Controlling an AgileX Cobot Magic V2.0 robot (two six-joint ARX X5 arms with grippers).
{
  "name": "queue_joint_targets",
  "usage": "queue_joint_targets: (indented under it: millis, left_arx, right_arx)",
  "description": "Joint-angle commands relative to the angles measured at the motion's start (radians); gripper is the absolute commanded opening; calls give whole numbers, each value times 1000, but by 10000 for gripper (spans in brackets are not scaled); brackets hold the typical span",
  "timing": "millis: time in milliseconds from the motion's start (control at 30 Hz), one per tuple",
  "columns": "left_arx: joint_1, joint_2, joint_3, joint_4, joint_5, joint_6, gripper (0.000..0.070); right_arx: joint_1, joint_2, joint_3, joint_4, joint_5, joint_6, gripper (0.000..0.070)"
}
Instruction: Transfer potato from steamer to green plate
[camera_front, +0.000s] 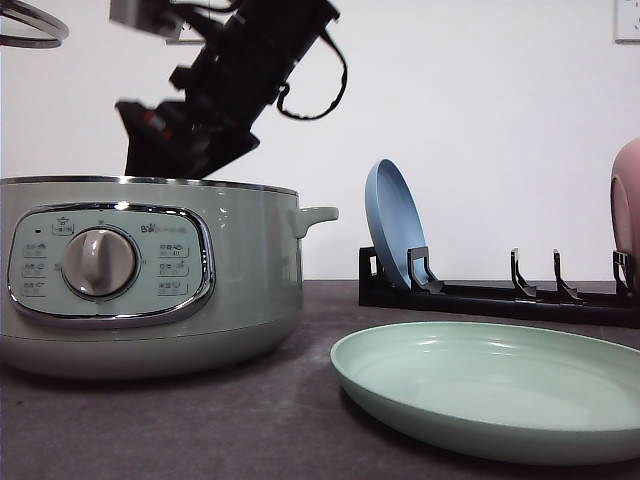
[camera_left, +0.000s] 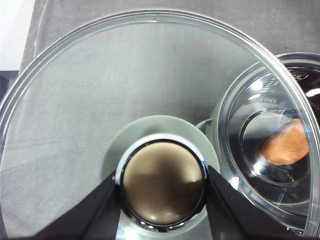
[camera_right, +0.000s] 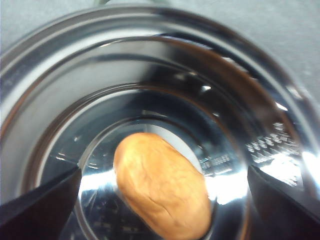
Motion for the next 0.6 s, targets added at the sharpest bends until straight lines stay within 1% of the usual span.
queue_joint_targets:
  millis: [0,133,267,433,567]
  left_arx:
    - [2,-3,42,38,-6,-2,1]
    - [2,-3,42,38,-5,-3,0]
    - [2,-3,42,37,-5,-6,0]
    - [2,-3,42,34,-5,-6,0]
    - [2,-3,42,35,-5,-7,0]
  right_arx:
    - [12,30,25,9,4,-22,692]
    - [11,48,25,20,6,-25,691]
    - [9,63,25,43,10,-27,658]
    - [1,85,25,62,28,-38,653]
    - [-8,98,25,65,28,-48,618]
